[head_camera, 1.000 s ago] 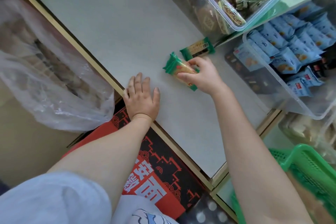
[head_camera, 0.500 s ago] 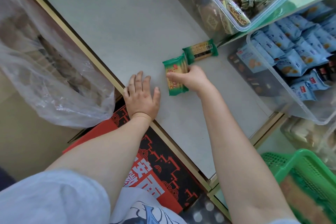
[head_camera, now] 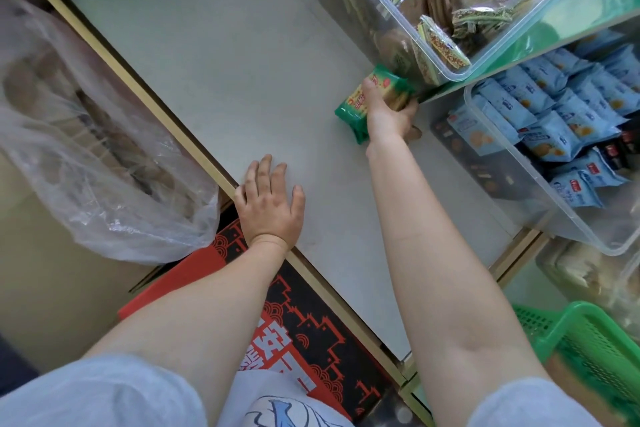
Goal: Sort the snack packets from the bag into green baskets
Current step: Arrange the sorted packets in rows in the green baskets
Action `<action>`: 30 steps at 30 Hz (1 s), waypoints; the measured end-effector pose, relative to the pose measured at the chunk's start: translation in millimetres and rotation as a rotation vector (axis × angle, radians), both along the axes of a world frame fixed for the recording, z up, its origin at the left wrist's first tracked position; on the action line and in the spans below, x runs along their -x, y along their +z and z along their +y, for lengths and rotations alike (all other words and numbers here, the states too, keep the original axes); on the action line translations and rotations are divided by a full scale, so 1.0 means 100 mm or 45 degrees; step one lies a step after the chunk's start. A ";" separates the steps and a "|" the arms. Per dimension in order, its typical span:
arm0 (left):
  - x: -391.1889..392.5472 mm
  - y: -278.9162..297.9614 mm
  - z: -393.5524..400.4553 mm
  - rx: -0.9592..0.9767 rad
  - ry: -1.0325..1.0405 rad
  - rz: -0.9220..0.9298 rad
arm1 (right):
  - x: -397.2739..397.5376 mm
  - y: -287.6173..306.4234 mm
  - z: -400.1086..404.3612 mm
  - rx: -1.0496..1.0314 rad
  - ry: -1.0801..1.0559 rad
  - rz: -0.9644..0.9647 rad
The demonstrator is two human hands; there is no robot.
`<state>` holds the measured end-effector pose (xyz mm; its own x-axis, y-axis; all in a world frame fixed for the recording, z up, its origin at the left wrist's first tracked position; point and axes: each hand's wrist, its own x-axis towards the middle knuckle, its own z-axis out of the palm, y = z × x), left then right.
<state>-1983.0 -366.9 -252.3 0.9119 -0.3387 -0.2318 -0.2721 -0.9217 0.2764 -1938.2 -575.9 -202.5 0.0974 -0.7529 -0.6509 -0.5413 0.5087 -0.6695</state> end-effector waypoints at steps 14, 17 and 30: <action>-0.01 -0.01 0.01 -0.037 -0.015 0.013 | 0.30 0.05 -0.09 0.003 0.643 0.394; -0.01 -0.01 0.00 -0.019 -0.012 0.012 | 0.41 0.15 0.03 0.103 0.857 0.562; 0.00 0.00 0.03 0.020 -0.023 0.039 | 1.13 -0.05 0.81 0.821 1.176 0.833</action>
